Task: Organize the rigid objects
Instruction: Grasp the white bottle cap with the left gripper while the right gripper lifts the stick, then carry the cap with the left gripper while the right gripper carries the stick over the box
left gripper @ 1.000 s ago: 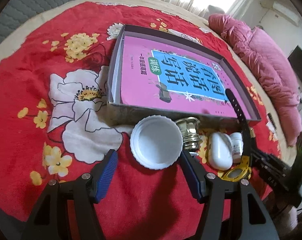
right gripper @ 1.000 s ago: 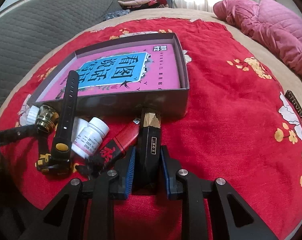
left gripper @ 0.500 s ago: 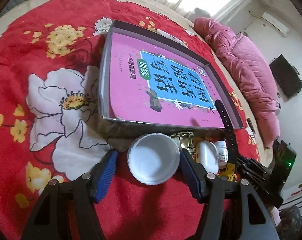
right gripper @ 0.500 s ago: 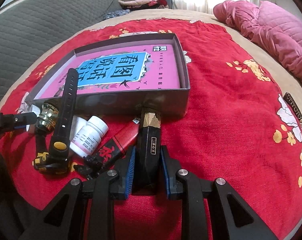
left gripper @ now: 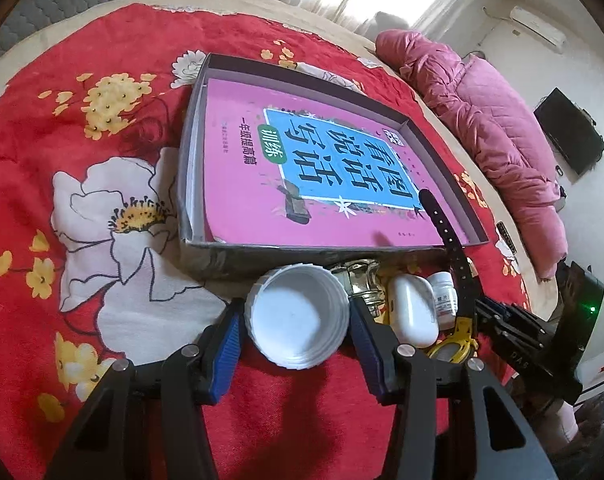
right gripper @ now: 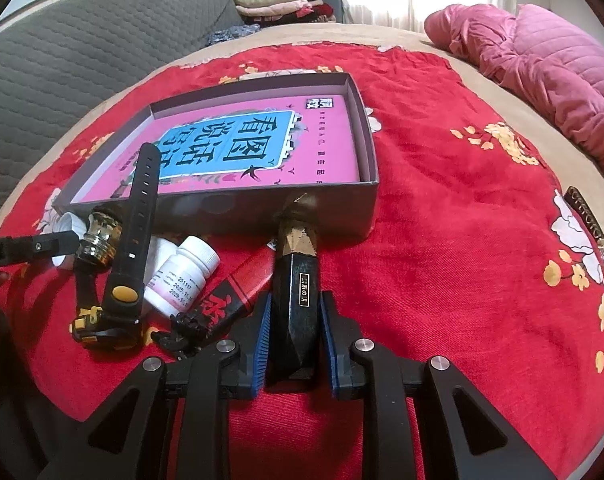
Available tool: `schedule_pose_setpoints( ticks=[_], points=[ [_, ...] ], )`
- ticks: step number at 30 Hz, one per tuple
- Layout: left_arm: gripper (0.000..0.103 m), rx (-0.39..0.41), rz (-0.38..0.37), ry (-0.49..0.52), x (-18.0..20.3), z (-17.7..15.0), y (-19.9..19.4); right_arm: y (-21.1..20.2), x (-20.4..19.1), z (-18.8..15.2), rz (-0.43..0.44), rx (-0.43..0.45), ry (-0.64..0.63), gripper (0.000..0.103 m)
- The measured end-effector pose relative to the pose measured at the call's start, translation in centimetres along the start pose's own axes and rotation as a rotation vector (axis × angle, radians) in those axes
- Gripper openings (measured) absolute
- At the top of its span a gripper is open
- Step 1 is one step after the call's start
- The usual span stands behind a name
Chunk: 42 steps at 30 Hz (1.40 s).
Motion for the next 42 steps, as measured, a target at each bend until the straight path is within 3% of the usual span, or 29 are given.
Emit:
schedule_pose_setpoints(
  ticks=[16,24,34,42],
  points=[
    [0.051,0.073,-0.047,-0.020,0.0,0.1,-2.9,-1.2,0.1,0.2,0.056,0.037,0.045,0.022],
    [0.051,0.117,-0.059,-0.021,0.2,0.6,-3.9,-3.1,0.8,0.4,0.078,0.098,0.101,0.022],
    [0.051,0.167,-0.053,-0.038,0.6,2.2,-4.0,-5.7,0.2,2.6,0.045,0.194,0.093,0.022],
    [0.051,0.202,-0.040,-0.023,1.1,3.3,-3.4,-5.6,-0.9,4.4,0.020,0.197,0.069,0.022]
  ],
)
Point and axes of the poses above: each gripper's, at about its wrist camera, not at the fingertips, and y roughly the way its jaws point, x to its right, z to its top, the point moved 4 cm from there along y, roughly the way its jaws point, and after that the axes turned 7 degrees about -y, right-handed, at the moved point
